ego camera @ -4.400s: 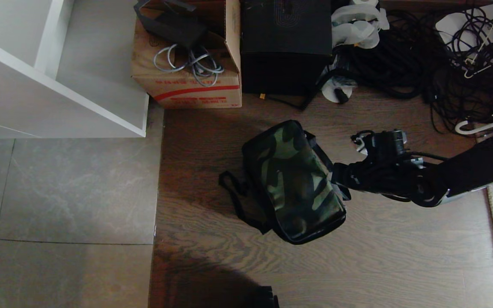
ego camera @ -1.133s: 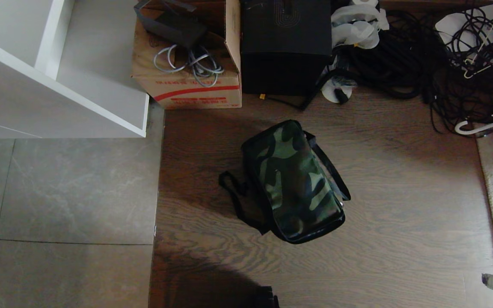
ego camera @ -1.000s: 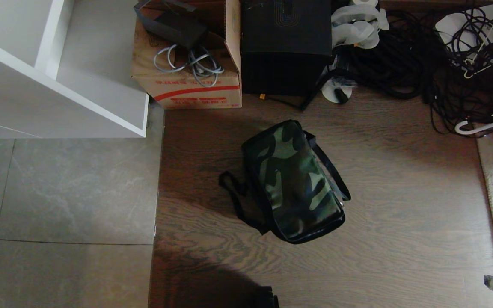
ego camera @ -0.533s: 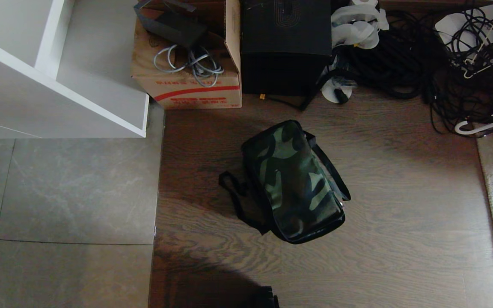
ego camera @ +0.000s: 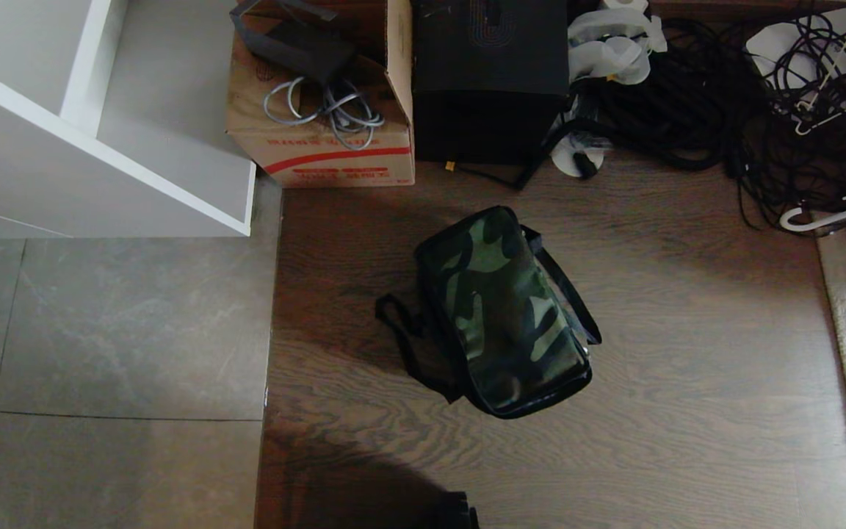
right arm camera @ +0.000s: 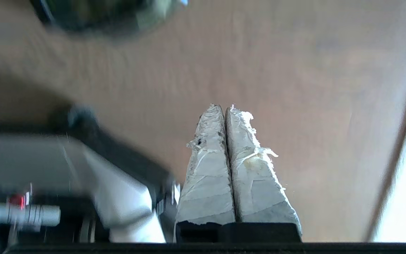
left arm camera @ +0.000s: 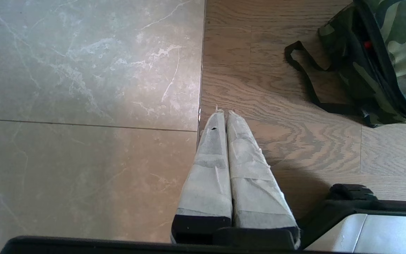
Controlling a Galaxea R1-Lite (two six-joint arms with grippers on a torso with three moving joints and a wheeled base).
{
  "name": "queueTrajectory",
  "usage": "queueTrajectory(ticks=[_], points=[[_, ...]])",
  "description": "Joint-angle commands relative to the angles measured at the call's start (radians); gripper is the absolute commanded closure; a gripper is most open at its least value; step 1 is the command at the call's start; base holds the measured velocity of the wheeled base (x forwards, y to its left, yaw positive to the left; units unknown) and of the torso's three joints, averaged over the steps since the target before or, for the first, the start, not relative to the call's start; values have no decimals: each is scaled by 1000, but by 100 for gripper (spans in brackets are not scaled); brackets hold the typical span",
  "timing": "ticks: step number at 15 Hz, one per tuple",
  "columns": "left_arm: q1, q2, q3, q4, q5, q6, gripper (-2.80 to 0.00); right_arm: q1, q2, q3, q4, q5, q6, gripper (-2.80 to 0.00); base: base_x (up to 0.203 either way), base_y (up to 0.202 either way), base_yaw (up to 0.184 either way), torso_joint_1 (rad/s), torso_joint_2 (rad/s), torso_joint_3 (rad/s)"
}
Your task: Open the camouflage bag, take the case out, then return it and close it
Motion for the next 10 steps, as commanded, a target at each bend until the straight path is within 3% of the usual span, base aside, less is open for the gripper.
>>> queueTrajectory(ticks=[1,4,10], points=[[0,1,0,0,0,0,0,3,-126,23,-29,1,-1,0,0,0,0,0,0,0],[0,1,1,0,0,0,0,1,-263,20,-12,-2,4,0,0,0,0,0,0,0],[0,1,-1,0,0,0,0,-2,-262,21,-17,-16,70,0,0,0,0,0,0,0]])
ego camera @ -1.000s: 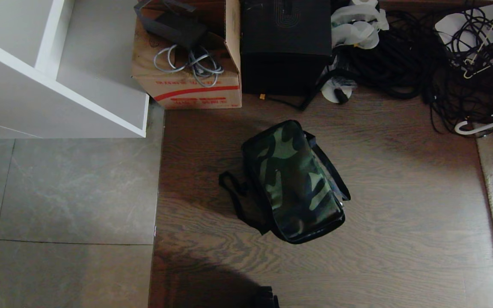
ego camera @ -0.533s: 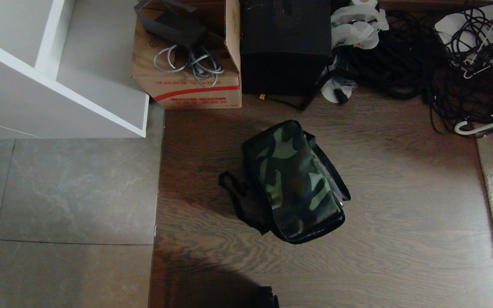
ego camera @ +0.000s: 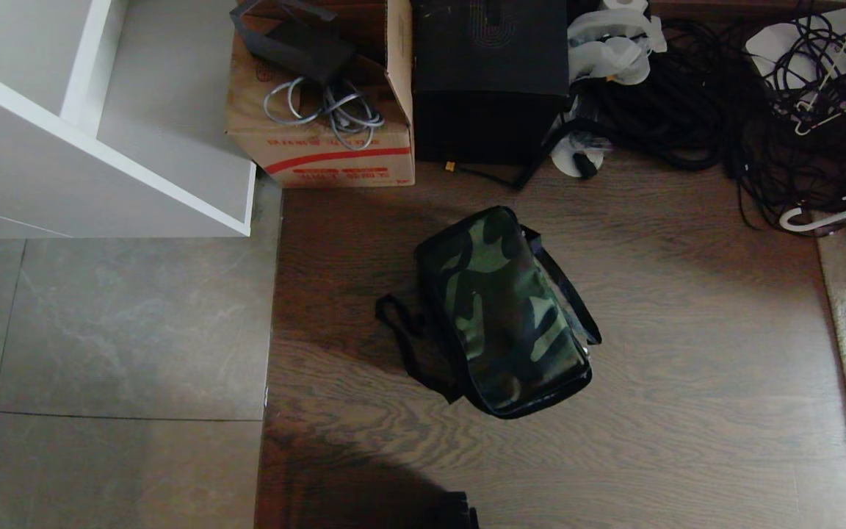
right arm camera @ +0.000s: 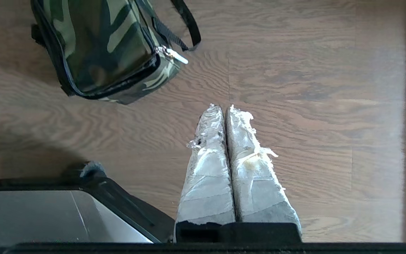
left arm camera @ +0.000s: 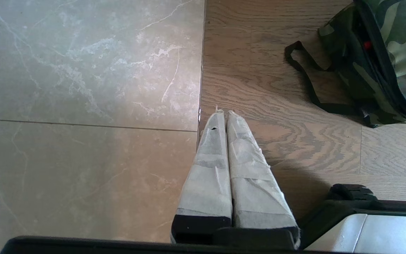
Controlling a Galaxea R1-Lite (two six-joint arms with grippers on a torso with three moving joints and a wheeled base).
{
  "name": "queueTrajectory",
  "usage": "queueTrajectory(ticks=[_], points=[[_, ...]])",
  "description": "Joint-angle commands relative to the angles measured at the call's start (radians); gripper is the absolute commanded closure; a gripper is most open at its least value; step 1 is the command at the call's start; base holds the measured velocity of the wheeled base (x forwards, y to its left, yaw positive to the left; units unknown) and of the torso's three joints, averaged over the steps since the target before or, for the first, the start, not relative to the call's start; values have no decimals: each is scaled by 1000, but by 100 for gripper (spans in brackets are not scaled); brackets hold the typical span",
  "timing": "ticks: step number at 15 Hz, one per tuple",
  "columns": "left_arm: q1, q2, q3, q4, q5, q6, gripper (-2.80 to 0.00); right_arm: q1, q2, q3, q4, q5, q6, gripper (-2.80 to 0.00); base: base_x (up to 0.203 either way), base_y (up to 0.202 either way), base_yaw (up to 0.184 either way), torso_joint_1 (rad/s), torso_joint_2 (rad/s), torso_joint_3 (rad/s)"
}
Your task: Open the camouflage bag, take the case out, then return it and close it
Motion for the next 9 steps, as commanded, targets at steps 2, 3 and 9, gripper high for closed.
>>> queueTrajectory(ticks=[2,3,9], points=[[0,1,0,0,0,0,0,0,-3,-1,-1,-1,2,0,0,0,0,0,0,0],[0,1,-1,0,0,0,0,0,-3,-1,-1,-1,2,0,0,0,0,0,0,0],[0,1,-1,0,0,0,0,0,-3,-1,-1,-1,2,0,0,0,0,0,0,0]])
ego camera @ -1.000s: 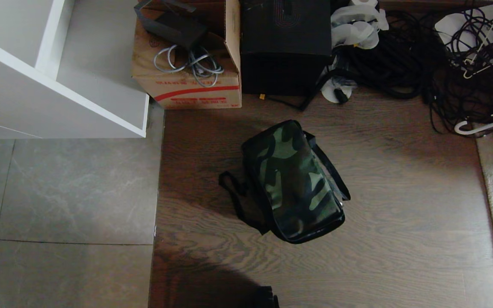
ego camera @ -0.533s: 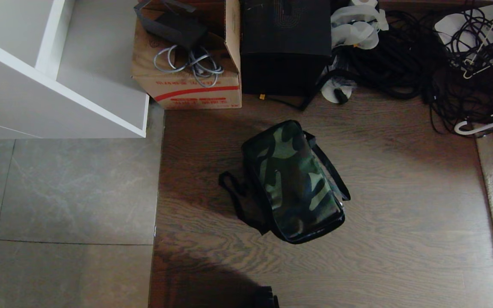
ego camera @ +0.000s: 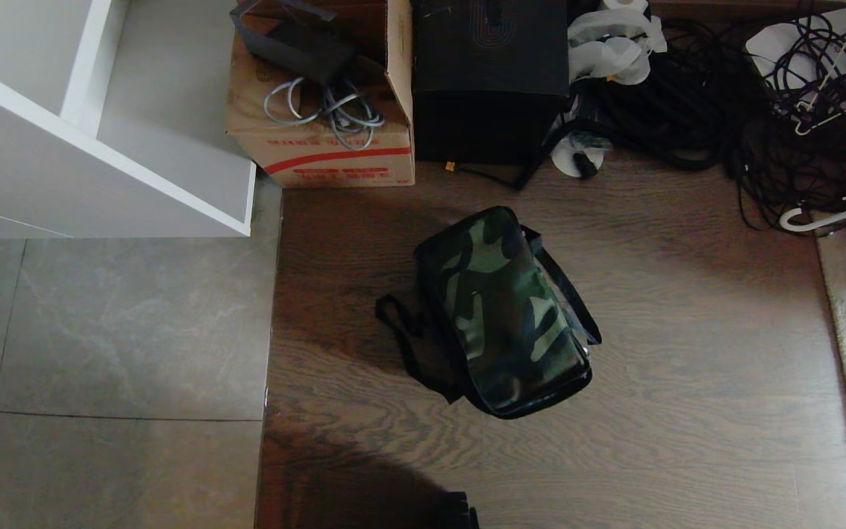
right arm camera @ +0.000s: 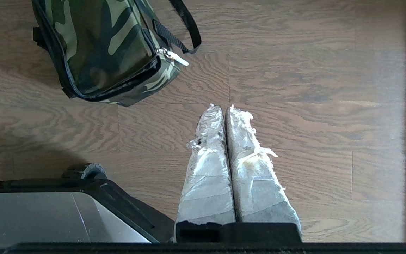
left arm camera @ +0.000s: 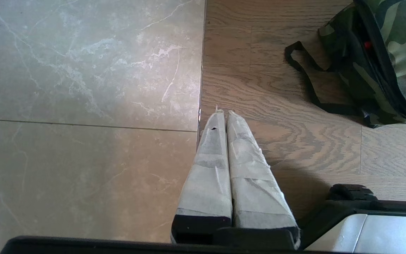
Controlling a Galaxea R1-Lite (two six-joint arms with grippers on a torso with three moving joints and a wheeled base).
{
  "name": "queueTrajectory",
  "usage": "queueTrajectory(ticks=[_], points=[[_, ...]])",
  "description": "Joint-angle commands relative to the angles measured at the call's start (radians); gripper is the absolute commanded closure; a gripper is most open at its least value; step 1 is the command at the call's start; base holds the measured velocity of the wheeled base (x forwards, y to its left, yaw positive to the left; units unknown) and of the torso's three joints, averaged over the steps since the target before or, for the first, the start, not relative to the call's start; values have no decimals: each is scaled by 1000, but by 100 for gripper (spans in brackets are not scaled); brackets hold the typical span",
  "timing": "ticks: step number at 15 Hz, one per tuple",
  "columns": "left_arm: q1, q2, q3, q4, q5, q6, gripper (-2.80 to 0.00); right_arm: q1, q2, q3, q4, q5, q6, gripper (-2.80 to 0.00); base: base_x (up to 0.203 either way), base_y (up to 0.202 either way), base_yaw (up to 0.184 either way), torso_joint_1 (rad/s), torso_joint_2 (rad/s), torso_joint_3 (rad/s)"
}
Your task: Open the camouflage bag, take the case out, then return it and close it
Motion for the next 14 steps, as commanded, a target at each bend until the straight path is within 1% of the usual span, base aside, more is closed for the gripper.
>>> queueTrajectory(ticks=[1,14], points=[[0,1,-1,0,0,0,0,0,4,0,0,0,0,0,0,0,0,0,0,0],[0,1,1,0,0,-5,0,0,4,0,0,0,1,0,0,0,0,0,0,0]])
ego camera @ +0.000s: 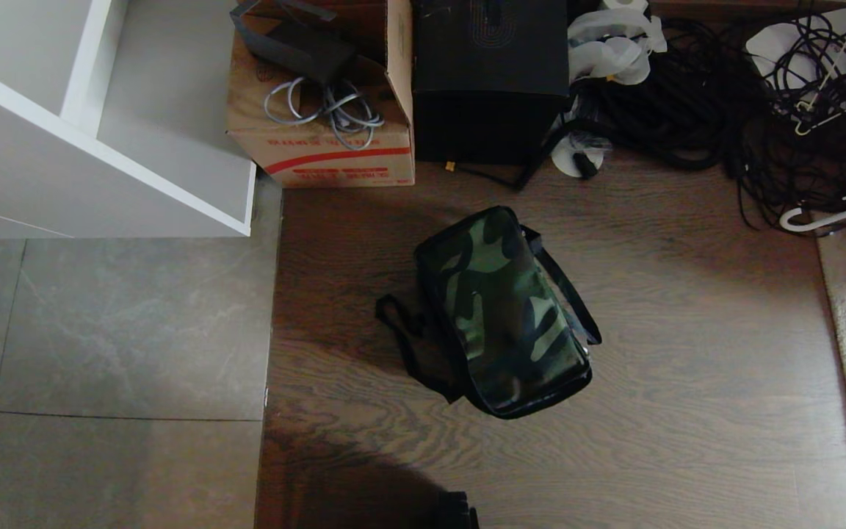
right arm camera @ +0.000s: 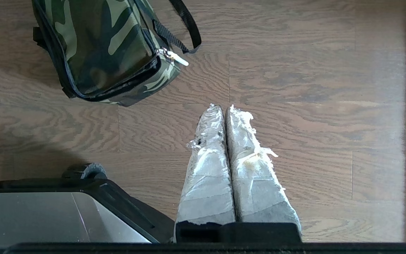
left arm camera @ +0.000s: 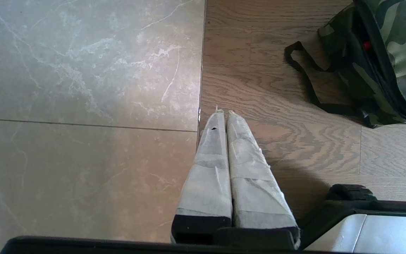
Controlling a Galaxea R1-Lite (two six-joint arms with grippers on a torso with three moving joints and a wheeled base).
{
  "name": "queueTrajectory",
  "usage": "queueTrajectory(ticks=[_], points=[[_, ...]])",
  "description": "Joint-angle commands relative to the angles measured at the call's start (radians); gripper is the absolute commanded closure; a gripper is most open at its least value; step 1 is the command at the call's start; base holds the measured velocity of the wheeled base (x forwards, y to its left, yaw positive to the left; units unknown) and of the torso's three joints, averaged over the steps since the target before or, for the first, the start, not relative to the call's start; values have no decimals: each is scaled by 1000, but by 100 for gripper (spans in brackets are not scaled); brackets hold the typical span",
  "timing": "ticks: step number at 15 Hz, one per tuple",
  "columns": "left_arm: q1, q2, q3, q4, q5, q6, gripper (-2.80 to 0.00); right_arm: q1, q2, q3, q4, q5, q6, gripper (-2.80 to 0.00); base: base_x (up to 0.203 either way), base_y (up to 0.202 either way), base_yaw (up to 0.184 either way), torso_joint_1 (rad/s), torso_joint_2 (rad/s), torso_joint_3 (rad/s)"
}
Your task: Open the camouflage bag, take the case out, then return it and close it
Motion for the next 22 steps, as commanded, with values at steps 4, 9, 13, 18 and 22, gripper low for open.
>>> queueTrajectory(ticks=[4,9,13,18,22], points=[[0,1,1,0,0,-2,0,0,3,0,0,0,2,0,0,0,0,0,0,0],[0,0,1,0,0,-2,0,0,3,0,0,0,0,0,0,0,0,0,0,0],[0,1,1,0,0,-2,0,0,3,0,0,0,2,0,0,0,0,1,2,34],[0,1,1,0,0,-3,0,0,3,0,0,0,0,0,0,0,0,3,3,181],[0,1,1,0,0,-5,0,0,3,0,0,0,0,0,0,0,0,3,1,200]])
